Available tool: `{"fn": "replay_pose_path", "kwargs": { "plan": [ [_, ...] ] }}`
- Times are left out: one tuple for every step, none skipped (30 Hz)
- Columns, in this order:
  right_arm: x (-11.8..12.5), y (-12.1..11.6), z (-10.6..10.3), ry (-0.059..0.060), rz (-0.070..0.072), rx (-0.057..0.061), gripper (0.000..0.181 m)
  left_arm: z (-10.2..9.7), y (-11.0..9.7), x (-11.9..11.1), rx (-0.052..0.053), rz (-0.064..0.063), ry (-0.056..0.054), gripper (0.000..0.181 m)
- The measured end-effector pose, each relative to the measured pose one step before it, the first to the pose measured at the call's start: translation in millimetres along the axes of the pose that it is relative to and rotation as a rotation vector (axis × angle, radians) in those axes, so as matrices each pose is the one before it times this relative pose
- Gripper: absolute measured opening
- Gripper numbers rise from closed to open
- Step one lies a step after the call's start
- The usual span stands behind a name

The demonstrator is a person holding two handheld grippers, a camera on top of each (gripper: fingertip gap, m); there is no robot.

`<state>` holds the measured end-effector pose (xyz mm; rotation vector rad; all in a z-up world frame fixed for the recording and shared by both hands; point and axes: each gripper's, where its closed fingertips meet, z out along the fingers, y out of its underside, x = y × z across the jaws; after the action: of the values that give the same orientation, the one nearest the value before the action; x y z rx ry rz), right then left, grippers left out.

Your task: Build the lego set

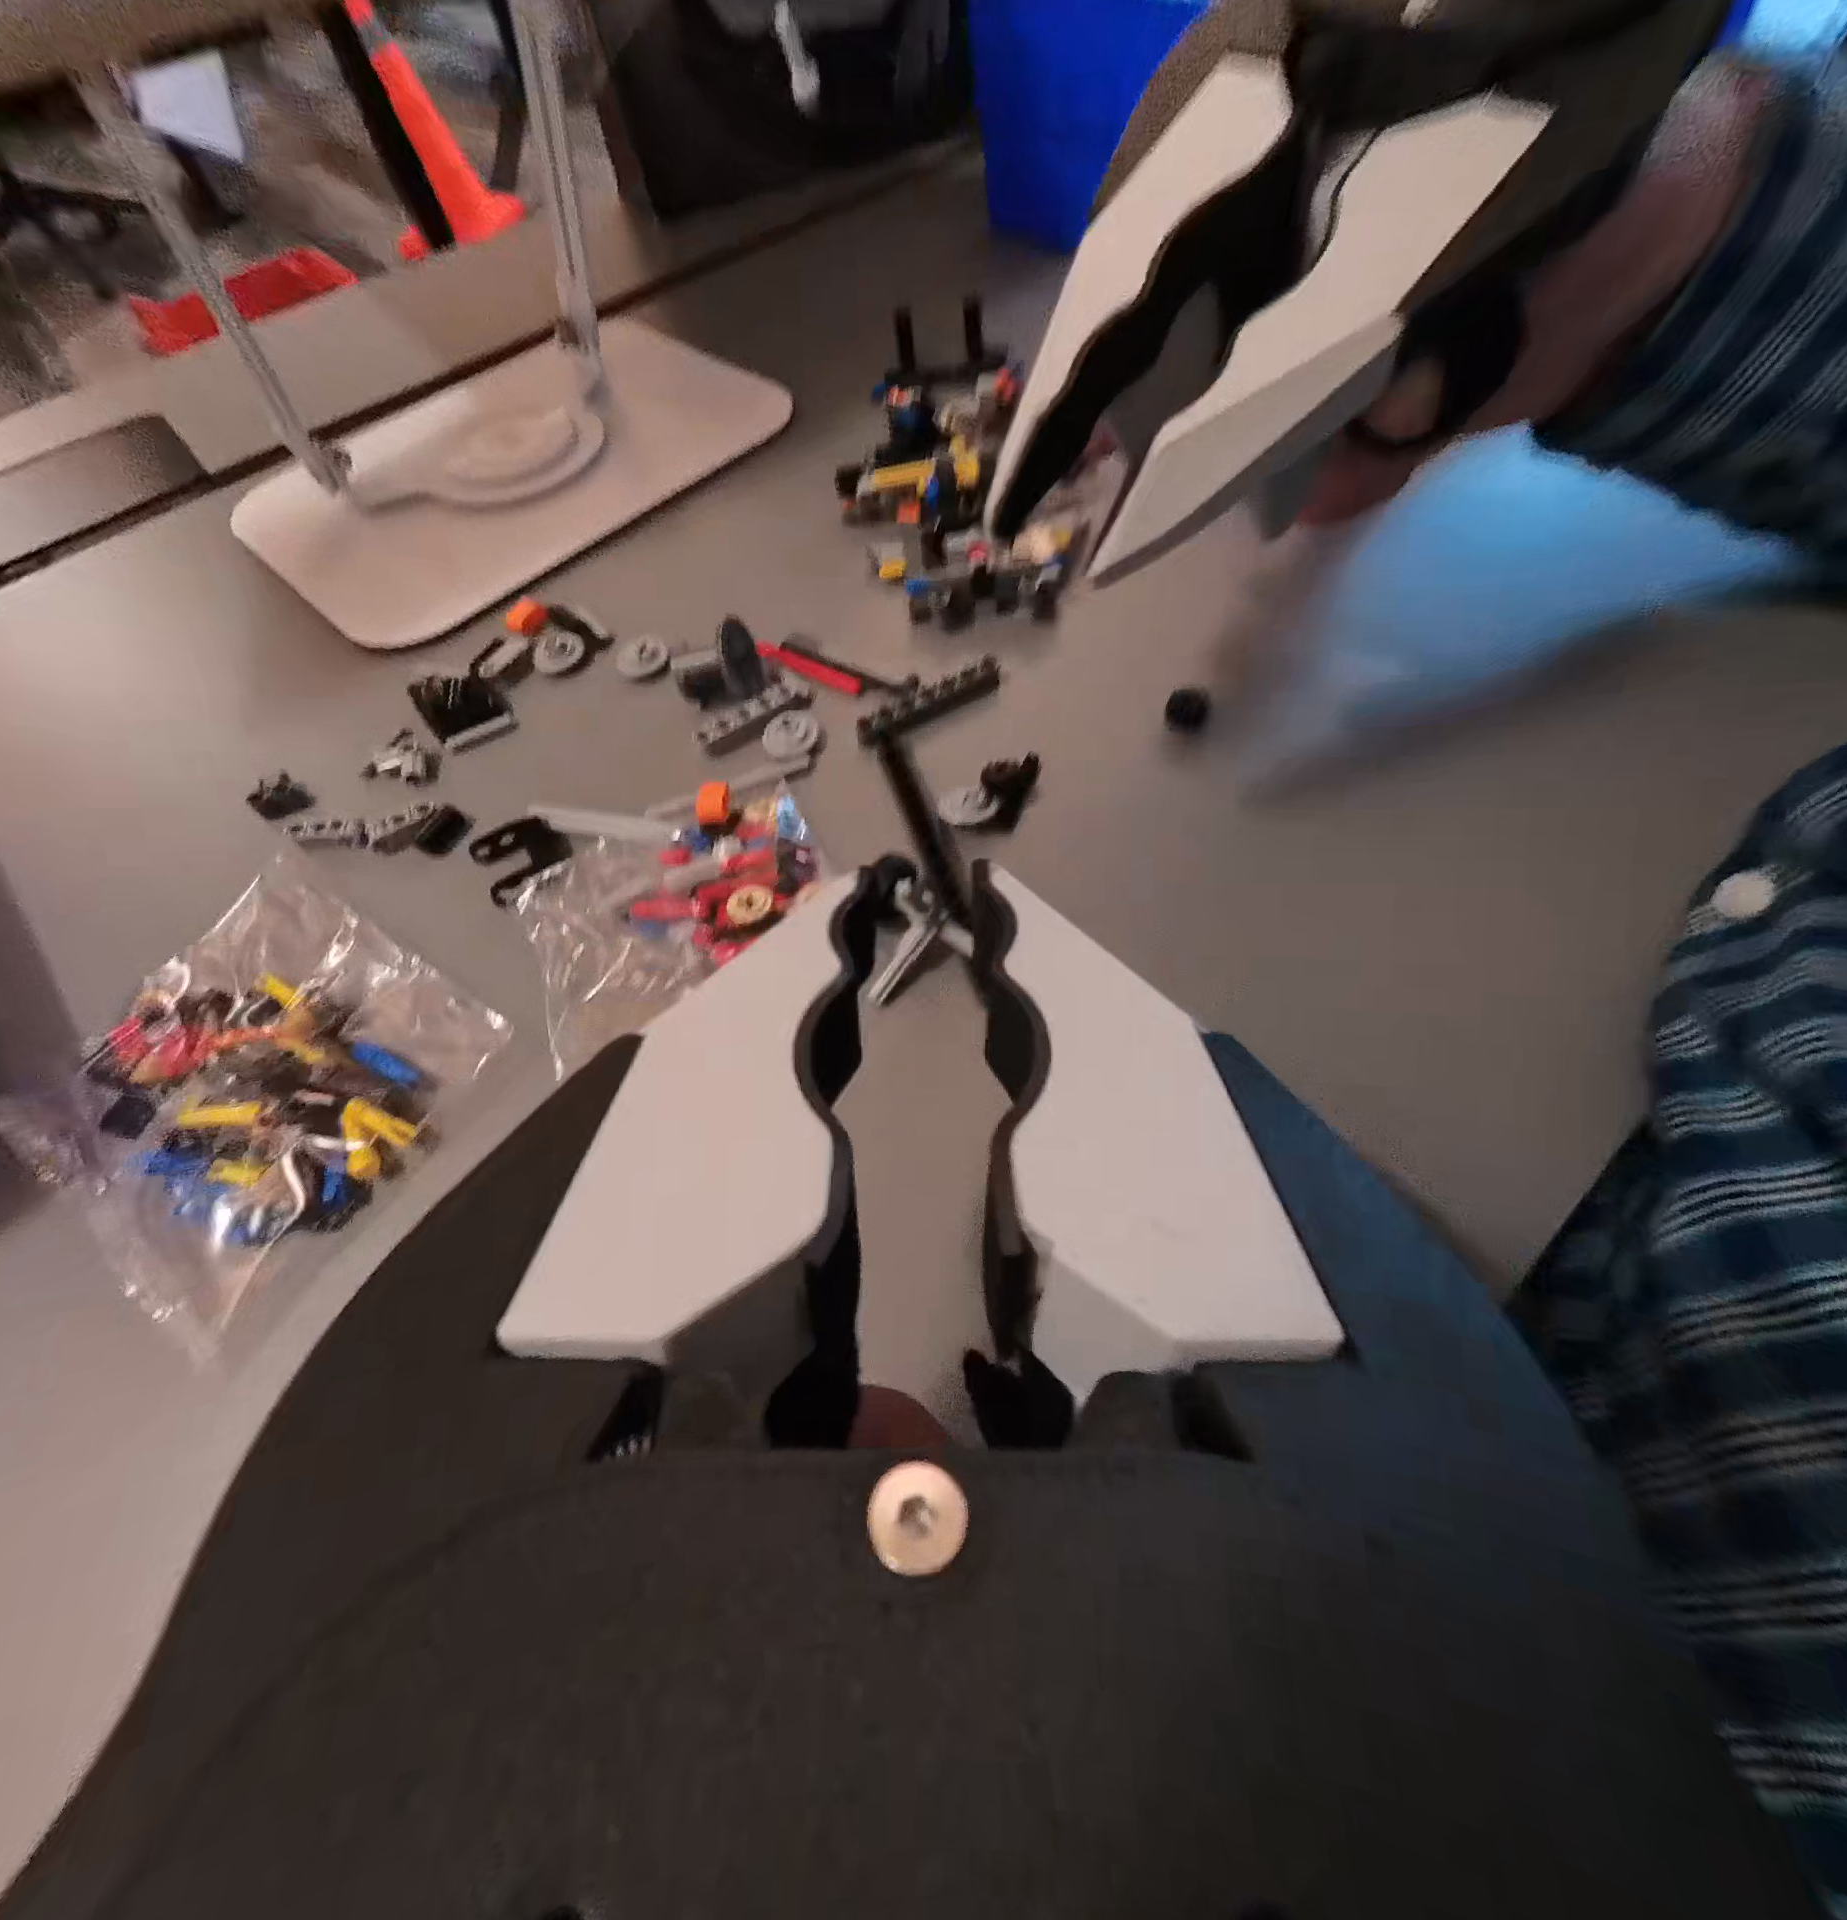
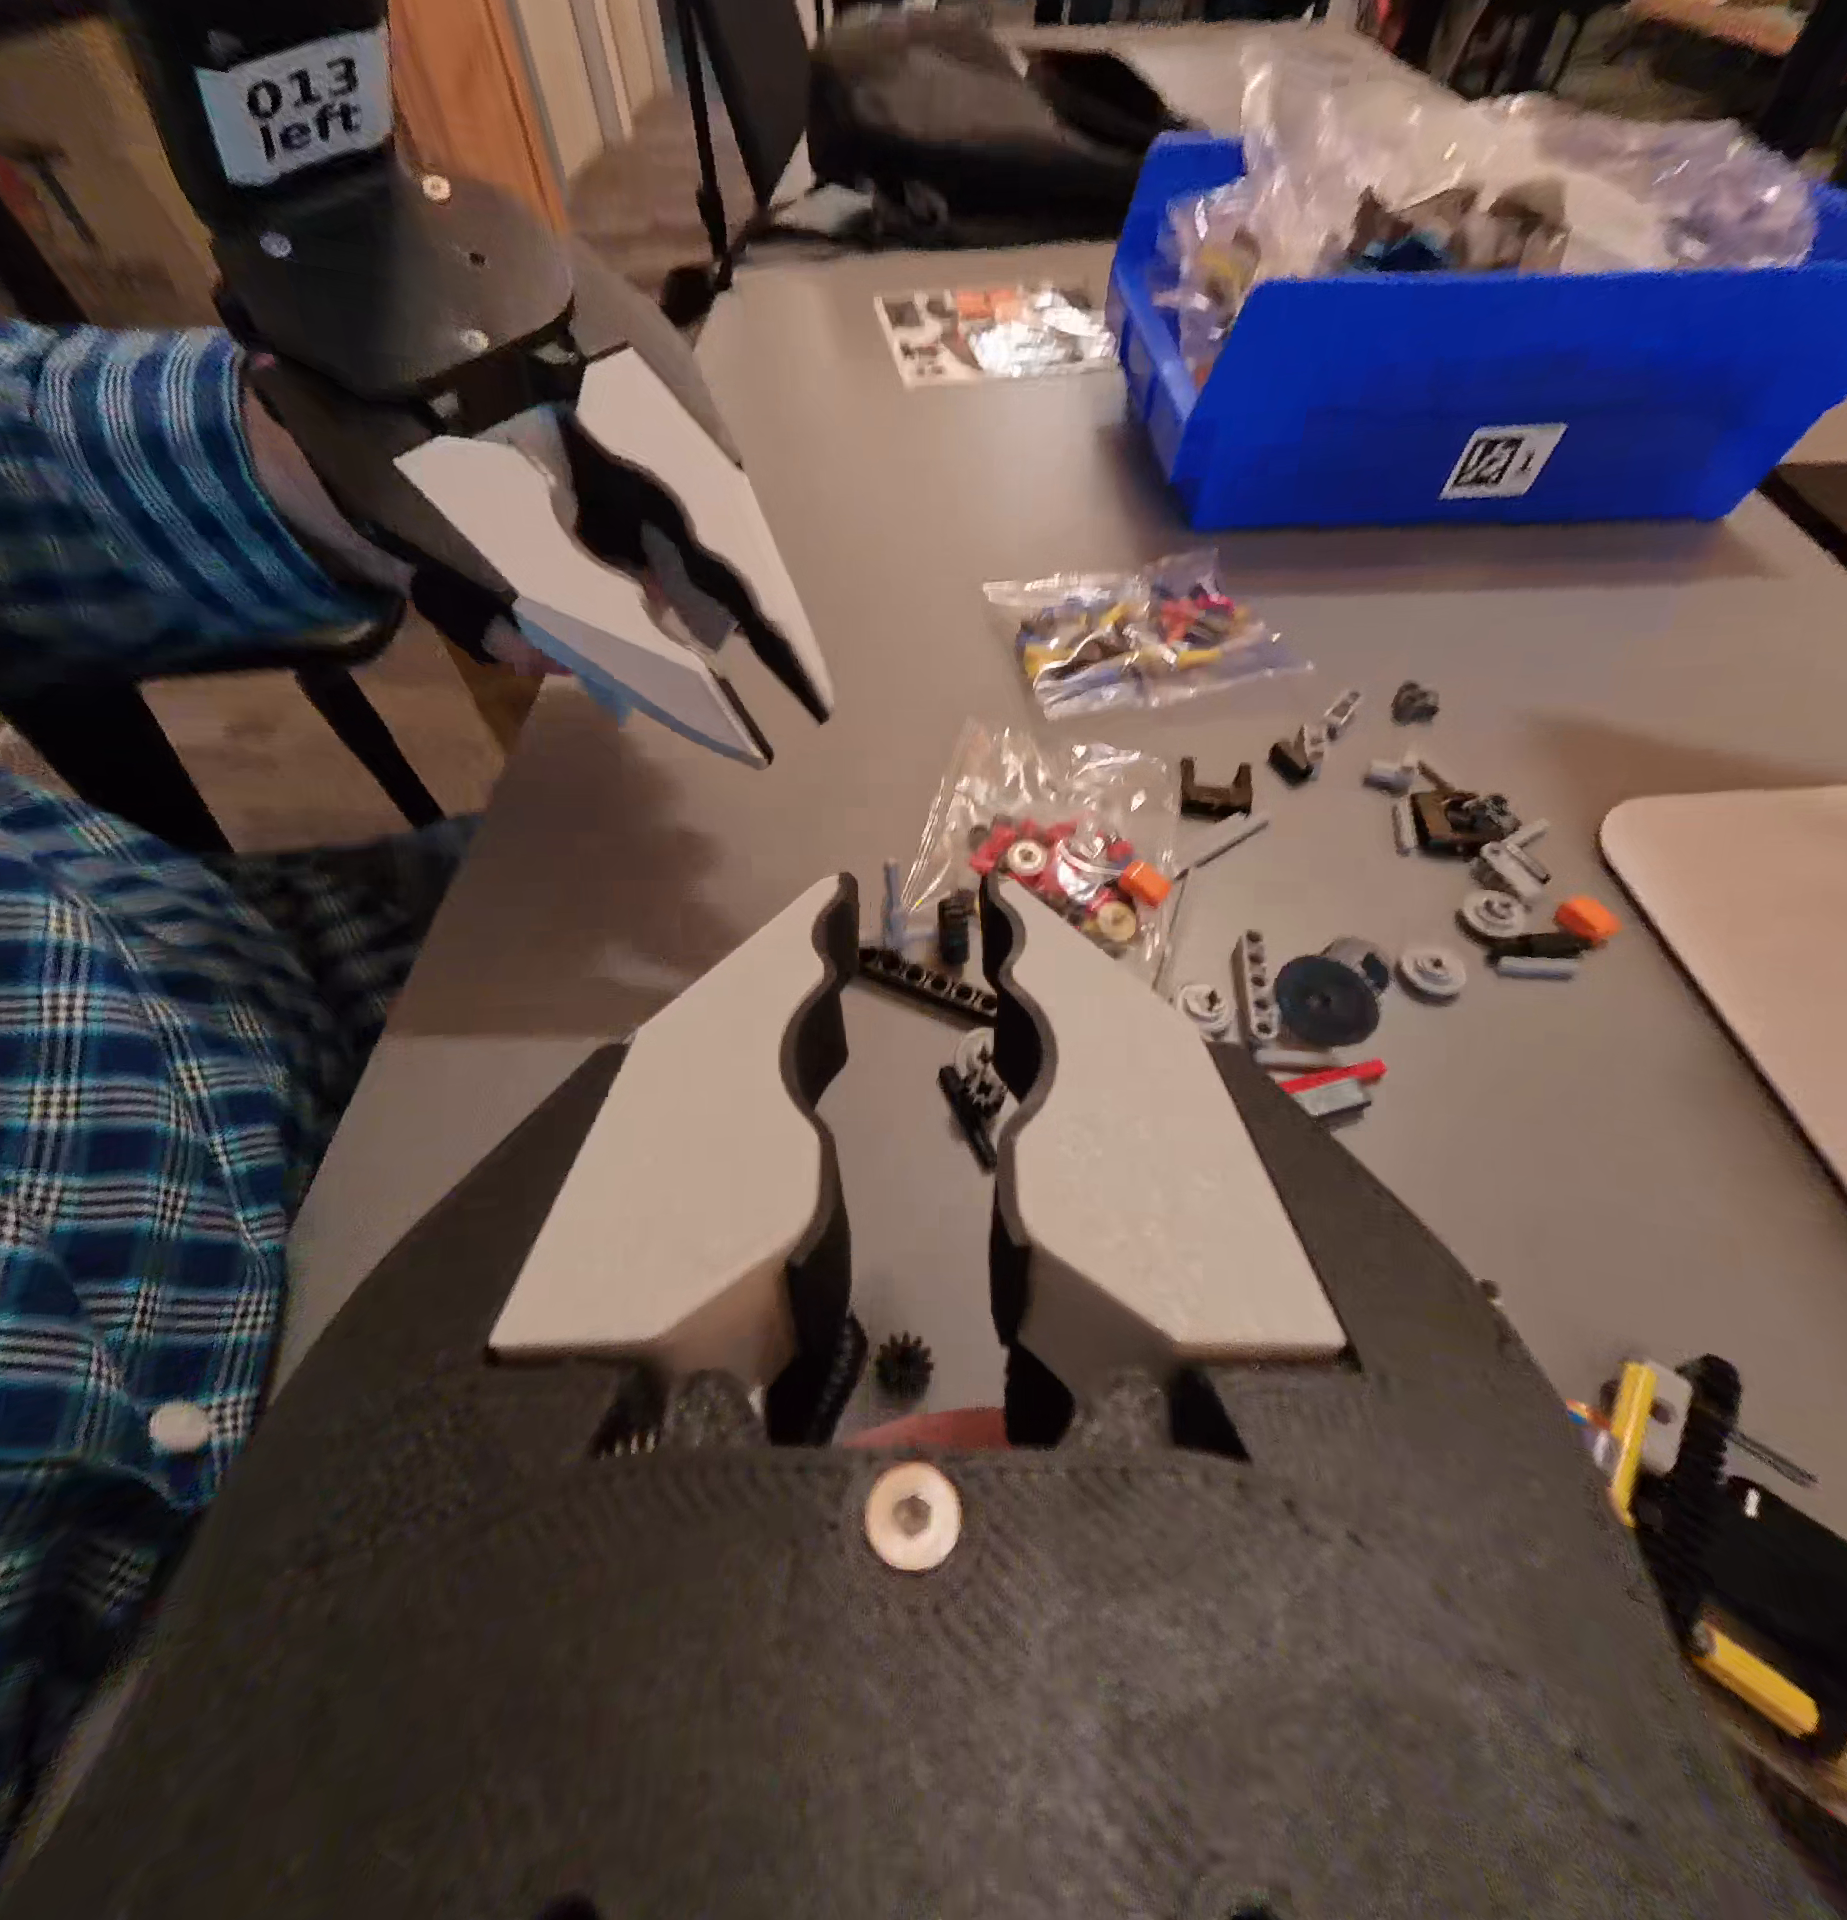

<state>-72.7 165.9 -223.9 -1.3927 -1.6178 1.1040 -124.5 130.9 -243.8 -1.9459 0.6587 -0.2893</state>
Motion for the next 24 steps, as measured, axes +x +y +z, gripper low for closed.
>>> {"fn": "replay_pose_path", "kwargs": {
  "plan": [
    [-1.97, 4.02, 2.45, -0.0081, 0.0023, -0.0149, 0.021, 3.41, 7.49, -2.30, -0.0317, 0.0284, -0.0183, 0.017],
    [-1.49, 2.92, 2.67, -0.0054, 0.0025, -0.0100, 0.021, 3.71, 4.18, -0.73, -0.0157, 0.0269, -0.0051, 0.018],
    [-2.16, 2.82, 2.47, -0.0085, -0.0012, -0.0105, 0.021, 4.01, 2.16, 0.69, -0.0119, 0.0216, 0.0073, 0.019],
    [-1.50, 2.98, 2.30, -0.0046, -0.0037, -0.0135, 0.021, 4.13, 0.19, -0.06, -0.0088, 0.0173, 0.0048, 0.020],
    [-0.76, 2.31, 1.53, -0.0006, -0.0042, -0.0105, 0.021, 4.27, -0.46, -0.69, -0.0072, 0.0136, 0.0030, 0.020],
    [-0.43, 1.20, 0.91, -0.0012, -0.0011, -0.0038, 0.021, 4.57, 0.24, 1.29, -0.0081, 0.0065, 0.0176, 0.020],
    [-0.27, 0.08, 0.42, -0.0021, 0.0032, 0.0015, 0.021, 4.66, 0.38, 1.63, -0.0070, -0.0038, 0.0199, 0.019],
    [0.19, -0.15, 0.10, -0.0007, 0.0042, 0.0029, 0.021, 4.22, 0.88, -1.35, -0.0090, -0.0135, 0.0012, 0.019],
    [0.32, -0.05, 0.05, 0.0006, 0.0023, 0.0012, 0.021, 3.82, 1.88, -1.88, -0.0127, -0.0133, -0.0026, 0.019],
    [0.45, 0.10, 0.17, 0.0017, 0.0000, 0.0004, 0.021, 3.19, 1.76, -1.93, -0.0086, -0.0117, -0.0063, 0.018],
    [0.30, 0.01, 0.07, 0.0010, 0.0005, 0.0016, 0.021, 2.56, 1.75, -0.72, -0.0076, -0.0126, -0.0009, 0.017],
    [-0.09, -0.07, 0.25, -0.0019, 0.0019, 0.0025, 0.021, 1.87, 1.02, 1.43, -0.0035, -0.0090, 0.0084, 0.014],
    [-0.16, -0.04, 0.24, -0.0026, 0.0014, 0.0023, 0.021, 1.32, -0.13, 1.71, 0.0029, -0.0066, 0.0070, 0.012],
    [-0.09, 0.24, 0.33, -0.0019, 0.0010, 0.0003, 0.021, 1.25, 0.22, 0.61, 0.0010, -0.0062, -0.0008, 0.009],
    [-0.01, 0.60, 0.69, -0.0011, 0.0025, -0.0015, 0.021, 1.18, 0.72, 0.15, -0.0014, -0.0016, -0.0029, 0.004],
    [0.23, 1.34, 0.92, -0.0005, 0.0029, -0.0053, 0.021, 0.65, -0.47, 0.75, 0.0062, -0.0030, 0.0005, 0.002],
    [0.10, 1.59, 1.01, 0.0011, -0.0018, -0.0058, 0.021, 0.18, -1.15, 0.63, 0.0070, -0.0055, 0.0011, 0.002],
    [1.03, 1.11, 0.85, 0.0074, -0.0033, -0.0038, 0.021, -0.08, -1.06, -0.27, 0.0046, 0.0024, -0.0054, 0.002],
    [1.74, 1.15, 1.05, 0.0117, -0.0024, -0.0062, 0.023, -0.24, -0.71, -0.43, 0.0041, 0.0062, -0.0070, 0.001],
    [1.96, 1.21, 1.52, 0.0130, -0.0045, -0.0081, 0.026, -0.60, -2.25, 1.30, 0.0132, 0.0083, 0.0025, 0.001],
    [2.03, 0.50, 1.88, 0.0135, -0.0029, -0.0053, 0.032, -0.98, -2.80, 1.82, 0.0142, 0.0047, 0.0067, 0.001],
    [0.64, 0.09, 2.21, 0.0039, -0.0027, -0.0009, 0.034, -0.90, -2.25, -0.02, 0.0079, 0.0061, -0.0053, 0.001],
    [-0.83, 0.86, 2.54, -0.0044, -0.0052, -0.0034, 0.035, -1.43, -3.31, -0.63, 0.0137, 0.0185, -0.0120, 0.001],
    [0.06, 1.35, 2.54, 0.0016, -0.0095, -0.0072, 0.037, -2.35, -5.80, 0.37, 0.0265, 0.0222, -0.0088, 0.001]
  ]
}}
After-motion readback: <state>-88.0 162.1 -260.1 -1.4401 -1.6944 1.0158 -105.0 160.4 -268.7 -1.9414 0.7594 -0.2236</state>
